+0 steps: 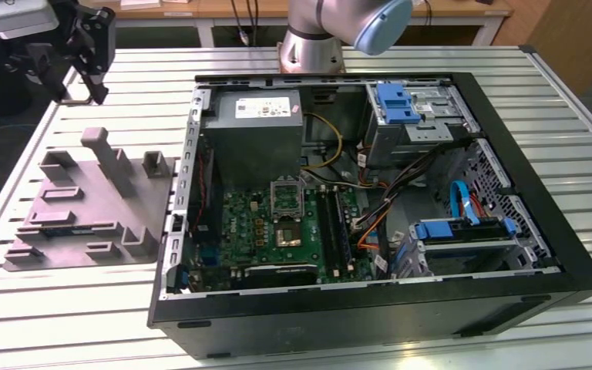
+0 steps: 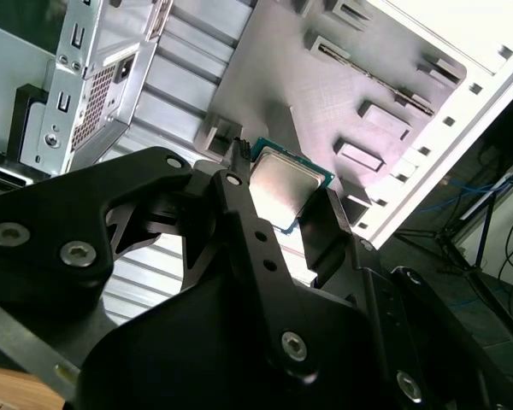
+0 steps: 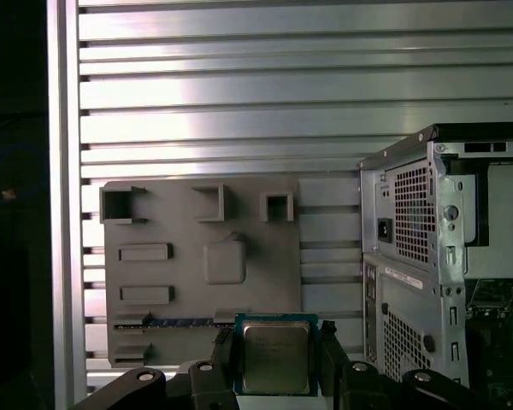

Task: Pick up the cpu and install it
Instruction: 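Pick up the cpu and move it towards the insertion slot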

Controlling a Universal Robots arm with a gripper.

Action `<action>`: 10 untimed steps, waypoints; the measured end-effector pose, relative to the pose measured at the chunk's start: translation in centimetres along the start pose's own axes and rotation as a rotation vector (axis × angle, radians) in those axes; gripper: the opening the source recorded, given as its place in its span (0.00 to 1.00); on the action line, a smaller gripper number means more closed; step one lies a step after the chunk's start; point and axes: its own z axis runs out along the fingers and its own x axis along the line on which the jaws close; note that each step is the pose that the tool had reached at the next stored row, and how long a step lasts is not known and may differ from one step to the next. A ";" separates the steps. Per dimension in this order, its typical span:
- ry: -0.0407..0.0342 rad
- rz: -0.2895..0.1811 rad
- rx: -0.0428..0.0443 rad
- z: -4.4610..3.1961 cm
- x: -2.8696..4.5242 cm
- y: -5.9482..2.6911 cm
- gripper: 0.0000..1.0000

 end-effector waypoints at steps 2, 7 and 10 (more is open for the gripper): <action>0.0000 0.000 0.0000 0.00 -0.12 0.01 0.47; 0.0000 0.000 0.0000 -0.01 -0.55 0.03 0.47; 0.0000 0.000 0.0000 -0.01 -0.89 0.04 0.47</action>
